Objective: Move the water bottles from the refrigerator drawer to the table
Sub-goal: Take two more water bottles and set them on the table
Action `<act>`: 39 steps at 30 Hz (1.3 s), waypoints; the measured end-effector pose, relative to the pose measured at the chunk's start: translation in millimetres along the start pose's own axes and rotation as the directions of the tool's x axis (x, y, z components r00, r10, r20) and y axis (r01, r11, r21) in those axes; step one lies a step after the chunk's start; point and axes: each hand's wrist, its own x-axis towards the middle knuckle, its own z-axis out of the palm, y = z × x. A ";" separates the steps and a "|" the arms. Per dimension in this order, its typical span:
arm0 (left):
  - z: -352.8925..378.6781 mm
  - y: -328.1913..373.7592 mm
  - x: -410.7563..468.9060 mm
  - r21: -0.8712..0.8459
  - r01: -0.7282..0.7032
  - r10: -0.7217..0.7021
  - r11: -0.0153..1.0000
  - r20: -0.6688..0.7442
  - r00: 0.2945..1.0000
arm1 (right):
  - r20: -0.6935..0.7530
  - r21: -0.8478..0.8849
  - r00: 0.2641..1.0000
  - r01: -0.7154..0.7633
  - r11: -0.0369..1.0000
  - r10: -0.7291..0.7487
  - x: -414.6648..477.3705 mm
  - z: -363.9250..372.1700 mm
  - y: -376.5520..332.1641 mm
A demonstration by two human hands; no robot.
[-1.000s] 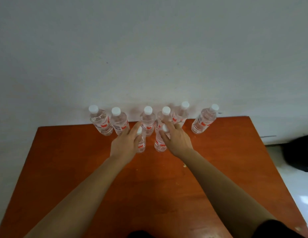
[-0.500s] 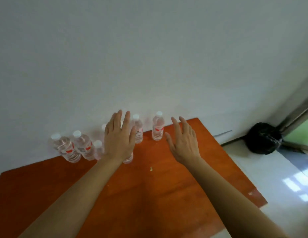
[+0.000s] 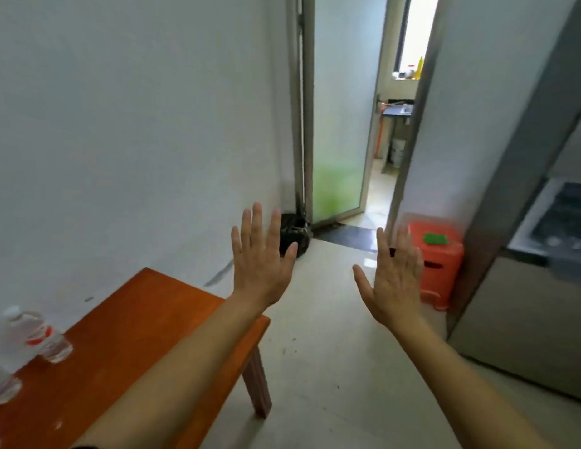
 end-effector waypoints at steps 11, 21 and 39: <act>144.0 244.1 87.5 -0.206 -0.335 0.359 0.919 0.092 0.929 | -0.101 -0.160 0.935 -0.353 0.922 0.341 11.7 -61.8 243.9; 284.4 442.3 191.7 -0.337 -0.466 0.546 0.818 0.203 0.813 | -0.168 -0.389 0.850 -0.523 0.758 0.500 74.2 -93.3 423.3; 426.7 752.4 232.1 -0.395 -0.546 0.666 0.739 0.551 0.503 | -0.077 -0.379 0.662 -0.711 0.592 0.745 104.5 -162.8 743.9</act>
